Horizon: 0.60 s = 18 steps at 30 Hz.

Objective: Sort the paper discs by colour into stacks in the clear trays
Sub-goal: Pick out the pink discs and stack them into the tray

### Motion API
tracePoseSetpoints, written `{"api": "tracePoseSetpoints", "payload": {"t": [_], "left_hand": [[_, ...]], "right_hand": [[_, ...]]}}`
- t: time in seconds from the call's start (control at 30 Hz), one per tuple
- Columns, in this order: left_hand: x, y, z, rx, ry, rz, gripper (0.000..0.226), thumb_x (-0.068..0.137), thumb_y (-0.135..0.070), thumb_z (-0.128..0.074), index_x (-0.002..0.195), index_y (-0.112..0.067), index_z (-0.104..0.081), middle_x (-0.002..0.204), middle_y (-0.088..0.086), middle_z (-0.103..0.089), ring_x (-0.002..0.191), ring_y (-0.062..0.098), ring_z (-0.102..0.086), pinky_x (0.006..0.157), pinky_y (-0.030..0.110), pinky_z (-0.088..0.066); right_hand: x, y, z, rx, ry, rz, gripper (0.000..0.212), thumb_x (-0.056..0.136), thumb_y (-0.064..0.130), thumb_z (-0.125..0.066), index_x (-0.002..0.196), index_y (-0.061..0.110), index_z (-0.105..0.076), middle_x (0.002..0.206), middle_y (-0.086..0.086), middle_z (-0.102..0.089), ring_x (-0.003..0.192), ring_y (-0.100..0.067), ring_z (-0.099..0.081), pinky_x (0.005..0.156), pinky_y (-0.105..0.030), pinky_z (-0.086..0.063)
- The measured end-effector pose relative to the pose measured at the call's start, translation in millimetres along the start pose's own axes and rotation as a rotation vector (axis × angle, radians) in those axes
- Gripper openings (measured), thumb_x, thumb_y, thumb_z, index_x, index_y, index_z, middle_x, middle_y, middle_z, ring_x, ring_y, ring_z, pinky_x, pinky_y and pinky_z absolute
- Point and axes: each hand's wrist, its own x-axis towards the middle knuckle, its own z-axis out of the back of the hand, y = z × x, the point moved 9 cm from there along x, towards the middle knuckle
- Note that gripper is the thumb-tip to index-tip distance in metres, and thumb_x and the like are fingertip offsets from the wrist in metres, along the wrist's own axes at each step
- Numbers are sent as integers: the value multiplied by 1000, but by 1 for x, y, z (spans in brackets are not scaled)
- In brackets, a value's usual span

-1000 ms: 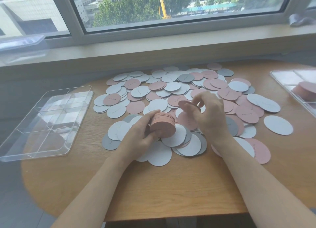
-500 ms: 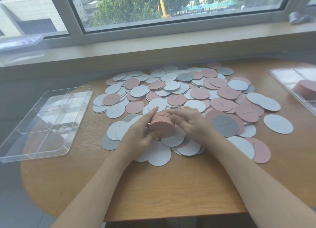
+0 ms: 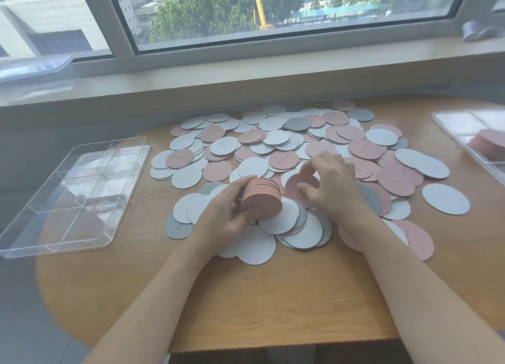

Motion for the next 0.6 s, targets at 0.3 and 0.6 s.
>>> {"api": "tracePoseSetpoints", "payload": {"t": [0.3,0.6], "left_hand": [[0,-2,2,12,-9,-15,66,87,-28,-69,148,-28,-44,134,-15,-58,124,-2,-52,96,11,-42],[0,-3,6,25,-41,-23,55,89,-14,-73,139,-24,-52,123,-13,-64,113,1,-57,87,6,-40]], "right_hand": [[-10,20,-2,782,42,-94,26,90,9,-67,90,35,-67,85,7,-74,79,-12,-70,70,-30,-57],[-24,50,-41,440,450,127,53,97,51,-31,146,34,-45,132,10,-56,126,-6,-39,108,-27,-25]]}}
